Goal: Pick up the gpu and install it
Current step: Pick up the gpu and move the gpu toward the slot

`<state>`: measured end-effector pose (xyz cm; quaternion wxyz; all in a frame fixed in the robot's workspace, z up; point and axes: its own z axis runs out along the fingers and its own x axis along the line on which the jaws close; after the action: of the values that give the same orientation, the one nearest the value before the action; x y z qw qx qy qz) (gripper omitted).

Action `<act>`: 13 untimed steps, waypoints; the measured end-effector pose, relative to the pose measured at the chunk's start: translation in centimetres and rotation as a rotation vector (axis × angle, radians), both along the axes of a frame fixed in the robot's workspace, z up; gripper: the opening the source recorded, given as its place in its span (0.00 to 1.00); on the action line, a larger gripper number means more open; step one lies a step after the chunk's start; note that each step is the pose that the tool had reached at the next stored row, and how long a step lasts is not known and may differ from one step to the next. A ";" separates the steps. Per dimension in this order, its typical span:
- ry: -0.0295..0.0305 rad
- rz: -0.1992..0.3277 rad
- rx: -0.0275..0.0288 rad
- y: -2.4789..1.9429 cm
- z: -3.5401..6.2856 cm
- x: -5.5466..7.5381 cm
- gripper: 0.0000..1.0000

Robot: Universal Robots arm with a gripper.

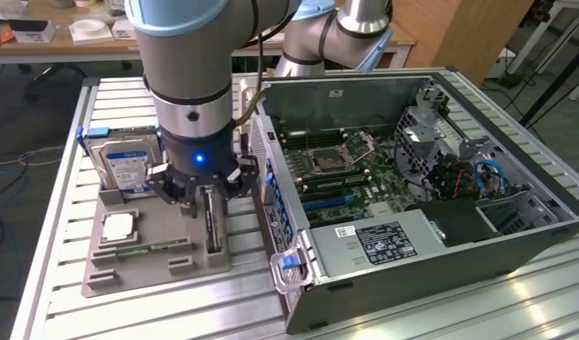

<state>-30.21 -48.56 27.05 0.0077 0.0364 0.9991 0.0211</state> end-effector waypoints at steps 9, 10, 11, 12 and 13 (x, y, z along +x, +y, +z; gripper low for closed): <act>-0.0003 0.000 0.0000 0.10 -0.76 0.0 0.49; -0.0002 0.000 -0.0001 0.22 -0.93 0.0 0.49; -0.0003 0.000 -0.0001 0.36 -1.12 0.0 0.49; -0.0002 0.000 -0.0001 0.49 -1.30 0.0 0.49; -0.0003 0.000 0.0000 0.63 -1.49 0.0 0.49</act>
<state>-30.22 -47.94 25.56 0.0078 0.0364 0.9991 0.0211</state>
